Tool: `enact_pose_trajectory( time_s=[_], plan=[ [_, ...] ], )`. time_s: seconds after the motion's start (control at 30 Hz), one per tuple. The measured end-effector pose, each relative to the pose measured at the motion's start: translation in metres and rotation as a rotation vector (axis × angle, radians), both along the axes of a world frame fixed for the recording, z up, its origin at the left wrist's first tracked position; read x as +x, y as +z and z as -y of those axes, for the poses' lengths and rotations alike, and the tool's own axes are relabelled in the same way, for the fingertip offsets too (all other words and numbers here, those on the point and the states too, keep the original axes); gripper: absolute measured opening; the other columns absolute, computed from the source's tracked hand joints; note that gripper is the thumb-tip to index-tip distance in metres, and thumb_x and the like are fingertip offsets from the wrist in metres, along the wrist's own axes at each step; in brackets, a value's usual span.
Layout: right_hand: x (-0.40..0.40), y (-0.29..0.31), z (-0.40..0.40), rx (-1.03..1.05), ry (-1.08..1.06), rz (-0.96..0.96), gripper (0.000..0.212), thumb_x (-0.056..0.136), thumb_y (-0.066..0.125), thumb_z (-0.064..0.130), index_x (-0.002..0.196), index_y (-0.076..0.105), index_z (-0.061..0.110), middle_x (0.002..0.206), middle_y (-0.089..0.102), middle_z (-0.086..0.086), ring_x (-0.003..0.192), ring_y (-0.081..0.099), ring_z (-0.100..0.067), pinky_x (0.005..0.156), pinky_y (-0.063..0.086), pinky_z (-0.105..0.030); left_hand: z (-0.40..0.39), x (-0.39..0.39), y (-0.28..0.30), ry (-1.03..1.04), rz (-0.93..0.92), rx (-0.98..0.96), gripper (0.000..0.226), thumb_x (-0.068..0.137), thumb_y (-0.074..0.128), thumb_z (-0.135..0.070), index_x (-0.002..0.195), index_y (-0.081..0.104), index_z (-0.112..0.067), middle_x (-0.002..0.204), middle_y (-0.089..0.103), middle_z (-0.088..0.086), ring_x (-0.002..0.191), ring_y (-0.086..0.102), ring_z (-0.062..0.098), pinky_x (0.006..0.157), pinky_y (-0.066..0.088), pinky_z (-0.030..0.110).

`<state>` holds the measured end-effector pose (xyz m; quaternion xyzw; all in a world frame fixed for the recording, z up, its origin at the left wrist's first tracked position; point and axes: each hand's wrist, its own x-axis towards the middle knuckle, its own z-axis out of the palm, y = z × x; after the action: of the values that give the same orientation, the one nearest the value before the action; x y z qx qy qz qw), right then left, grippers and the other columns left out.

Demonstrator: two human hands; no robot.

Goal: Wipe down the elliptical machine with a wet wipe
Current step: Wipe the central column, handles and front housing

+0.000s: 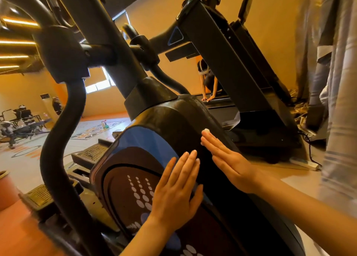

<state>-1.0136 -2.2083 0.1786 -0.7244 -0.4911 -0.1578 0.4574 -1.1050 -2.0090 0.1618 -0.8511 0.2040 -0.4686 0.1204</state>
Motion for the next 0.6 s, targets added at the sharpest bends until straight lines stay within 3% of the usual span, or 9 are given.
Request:
enact_pose_trajectory(
  time_s=[0.17,0.27,0.43,0.6],
  plan=[
    [0.003,0.027,-0.024,-0.059,-0.190,0.152,0.052,0.103,0.021,0.039,0.153,0.013,0.028,0.161,-0.003,0.020,0.149,-0.004,-0.006,0.122,-0.005,-0.038,-0.015,0.009,0.047,0.047,0.088,-0.036,0.057,0.098,0.047,-0.038,0.145,0.046,-0.006,0.157,0.036,0.012,0.149,0.026,0.026,0.124,0.014,0.042],
    [0.009,0.052,-0.043,-0.013,-0.236,0.121,0.054,0.101,0.014,0.044,0.153,0.011,0.029,0.161,-0.010,0.017,0.148,-0.013,-0.004,0.120,-0.012,-0.032,-0.021,0.025,0.086,0.031,0.088,-0.051,0.057,0.098,0.046,-0.039,0.144,0.048,-0.006,0.154,0.040,0.014,0.146,0.029,0.027,0.124,0.014,0.040],
    [0.002,0.049,-0.054,0.127,-0.233,-0.056,0.053,0.102,0.019,0.050,0.151,0.011,0.033,0.162,-0.004,0.019,0.147,0.000,0.003,0.121,0.010,-0.025,-0.023,0.045,0.122,-0.015,-0.014,-0.022,0.057,0.099,0.044,-0.042,0.142,0.051,-0.005,0.148,0.047,0.015,0.142,0.039,0.028,0.120,0.026,0.041],
    [-0.031,0.039,-0.066,0.224,-0.353,-0.190,0.051,0.106,0.032,0.030,0.153,0.017,0.023,0.163,0.009,0.014,0.149,0.010,-0.004,0.118,0.012,-0.017,-0.027,0.051,0.135,-0.080,-0.110,0.019,0.055,0.097,0.047,-0.040,0.138,0.055,-0.005,0.146,0.050,0.015,0.139,0.043,0.027,0.116,0.034,0.041]
  ],
)
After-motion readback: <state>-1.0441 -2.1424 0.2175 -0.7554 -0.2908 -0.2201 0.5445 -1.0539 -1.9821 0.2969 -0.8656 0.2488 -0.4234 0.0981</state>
